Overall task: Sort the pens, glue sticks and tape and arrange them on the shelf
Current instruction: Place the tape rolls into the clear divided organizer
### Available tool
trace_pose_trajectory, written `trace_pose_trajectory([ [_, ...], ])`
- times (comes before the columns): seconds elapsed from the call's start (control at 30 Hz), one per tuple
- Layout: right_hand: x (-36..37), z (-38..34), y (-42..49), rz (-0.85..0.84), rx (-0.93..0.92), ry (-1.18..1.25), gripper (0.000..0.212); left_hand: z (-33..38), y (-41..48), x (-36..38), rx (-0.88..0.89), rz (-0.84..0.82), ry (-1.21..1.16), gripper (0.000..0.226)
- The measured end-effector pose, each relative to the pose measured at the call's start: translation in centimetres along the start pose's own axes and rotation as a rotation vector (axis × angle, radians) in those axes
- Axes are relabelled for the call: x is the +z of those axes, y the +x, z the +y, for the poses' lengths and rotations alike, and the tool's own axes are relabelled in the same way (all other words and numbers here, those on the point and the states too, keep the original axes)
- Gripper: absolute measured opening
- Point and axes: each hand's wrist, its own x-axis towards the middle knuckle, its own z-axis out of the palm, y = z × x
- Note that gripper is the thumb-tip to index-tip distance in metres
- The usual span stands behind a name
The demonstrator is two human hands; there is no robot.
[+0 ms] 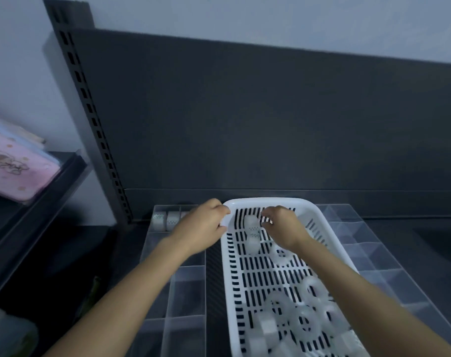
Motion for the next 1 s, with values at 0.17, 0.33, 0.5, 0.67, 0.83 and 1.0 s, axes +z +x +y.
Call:
trace_pose_trajectory([
  [0.17,-0.1,3.1,-1.6,-0.051,0.032,-0.002,0.035,3.2,3.4,3.1,0.069,-0.159,0.065,0.040],
  [0.33,-0.5,4.6,-3.4,-0.148,-0.064,-0.023,0.039,3.9,6.1,5.5,0.063,-0.268,0.190,0.065],
  [0.5,0.1,4.7,-3.6,-0.247,-0.124,-0.021,0.020,4.2,7.1,6.8,0.059,-0.155,0.296,0.045],
  [0.67,0.0,4.8,-4.5,-0.271,-0.199,0.014,0.013,4.6,7.1,6.8,0.065,-0.170,0.276,0.018],
  [0.83,0.1,4.9,-5.3,-0.257,-0.136,0.061,0.010,4.9,6.9,6.1,0.007,-0.206,0.101,0.021],
  [1.0,-0.1,5.4,-6.9,-0.188,-0.081,0.099,0.014,4.8,5.9,3.9,-0.138,-0.150,-0.220,0.021],
])
